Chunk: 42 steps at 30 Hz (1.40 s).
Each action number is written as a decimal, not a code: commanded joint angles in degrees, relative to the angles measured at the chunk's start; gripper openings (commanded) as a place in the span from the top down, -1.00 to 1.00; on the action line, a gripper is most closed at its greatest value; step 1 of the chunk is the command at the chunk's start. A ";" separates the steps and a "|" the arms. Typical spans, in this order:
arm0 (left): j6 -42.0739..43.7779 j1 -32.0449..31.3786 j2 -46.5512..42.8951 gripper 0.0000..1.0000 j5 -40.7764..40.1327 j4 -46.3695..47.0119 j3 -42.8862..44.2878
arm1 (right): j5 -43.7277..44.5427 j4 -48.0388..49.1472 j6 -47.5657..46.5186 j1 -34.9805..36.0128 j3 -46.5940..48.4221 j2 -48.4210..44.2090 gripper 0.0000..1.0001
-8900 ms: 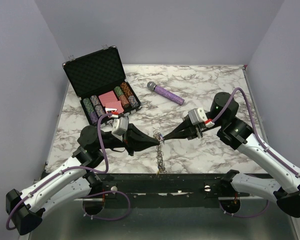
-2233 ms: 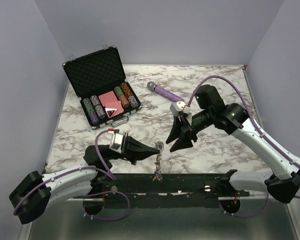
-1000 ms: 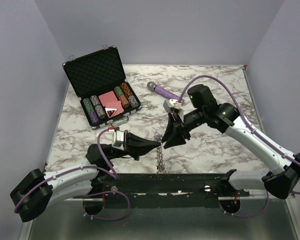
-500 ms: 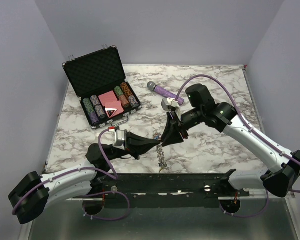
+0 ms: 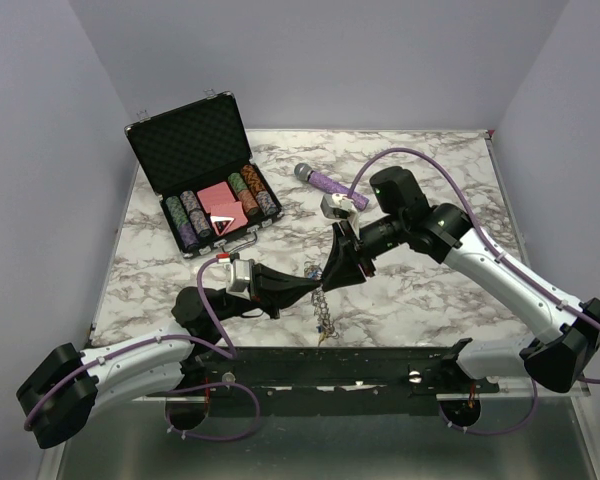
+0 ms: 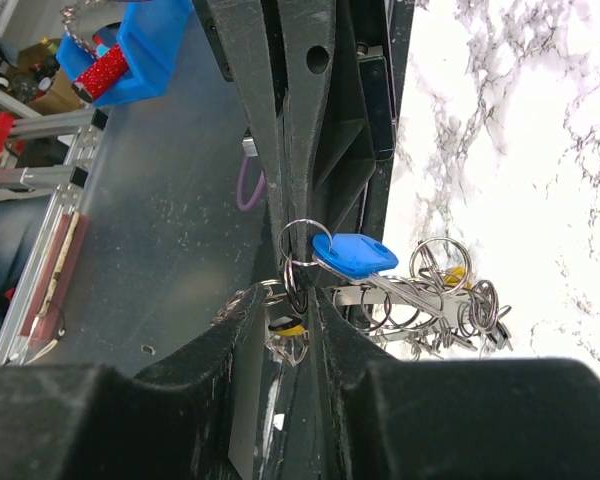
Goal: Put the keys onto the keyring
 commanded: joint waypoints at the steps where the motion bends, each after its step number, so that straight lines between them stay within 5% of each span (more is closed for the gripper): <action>1: 0.90 -0.59 -0.45 1.00 -1.06 0.58 1.09 | 1.04 2.79 0.50 0.54 2.10 1.11 0.37; 42: 0.20 -0.59 -2.83 1.00 -3.25 1.28 -1.37 | 0.70 -0.29 -3.28 0.46 2.18 0.93 0.42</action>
